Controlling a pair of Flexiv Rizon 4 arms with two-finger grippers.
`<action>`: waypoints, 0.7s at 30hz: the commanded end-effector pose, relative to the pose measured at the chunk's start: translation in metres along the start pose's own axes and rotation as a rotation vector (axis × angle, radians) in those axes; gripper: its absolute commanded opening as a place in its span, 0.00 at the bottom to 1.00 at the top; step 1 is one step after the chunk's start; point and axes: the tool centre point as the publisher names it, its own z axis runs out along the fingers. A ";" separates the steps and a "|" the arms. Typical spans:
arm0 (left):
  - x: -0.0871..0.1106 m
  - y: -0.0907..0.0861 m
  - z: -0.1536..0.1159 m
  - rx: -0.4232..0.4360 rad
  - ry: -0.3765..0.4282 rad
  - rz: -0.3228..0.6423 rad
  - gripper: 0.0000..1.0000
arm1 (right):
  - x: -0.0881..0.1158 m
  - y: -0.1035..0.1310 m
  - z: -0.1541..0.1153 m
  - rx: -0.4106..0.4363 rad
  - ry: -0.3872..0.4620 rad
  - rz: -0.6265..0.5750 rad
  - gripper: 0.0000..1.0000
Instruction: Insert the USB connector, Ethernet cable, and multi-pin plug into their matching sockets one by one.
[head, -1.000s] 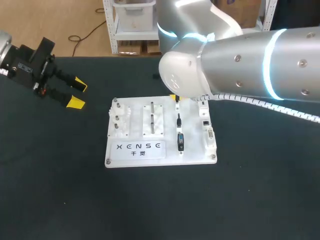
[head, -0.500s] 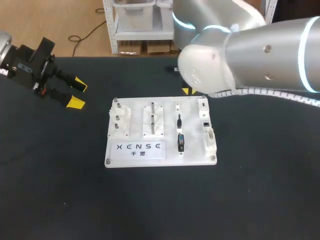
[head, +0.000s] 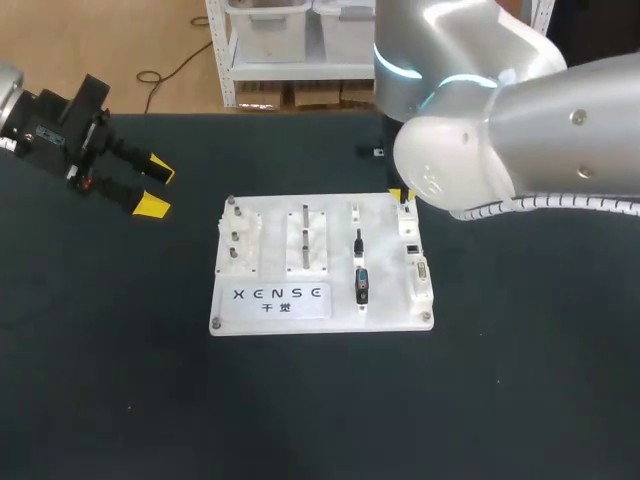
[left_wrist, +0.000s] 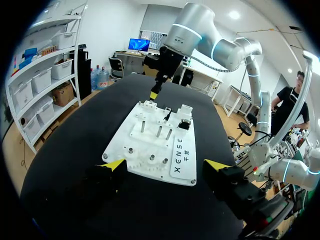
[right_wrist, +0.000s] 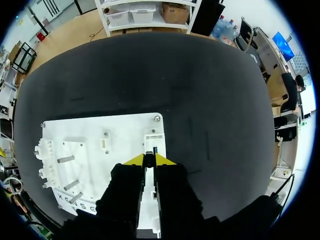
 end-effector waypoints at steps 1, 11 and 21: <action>0.001 0.000 0.000 -0.001 -0.001 0.002 1.00 | 0.004 -0.004 0.003 0.002 -0.028 0.005 0.00; 0.001 0.000 0.000 -0.001 -0.001 0.002 1.00 | 0.004 -0.014 0.009 0.014 -0.021 0.025 0.00; 0.001 0.000 0.000 -0.001 -0.001 0.002 1.00 | 0.001 -0.011 0.012 0.005 -0.023 0.025 0.00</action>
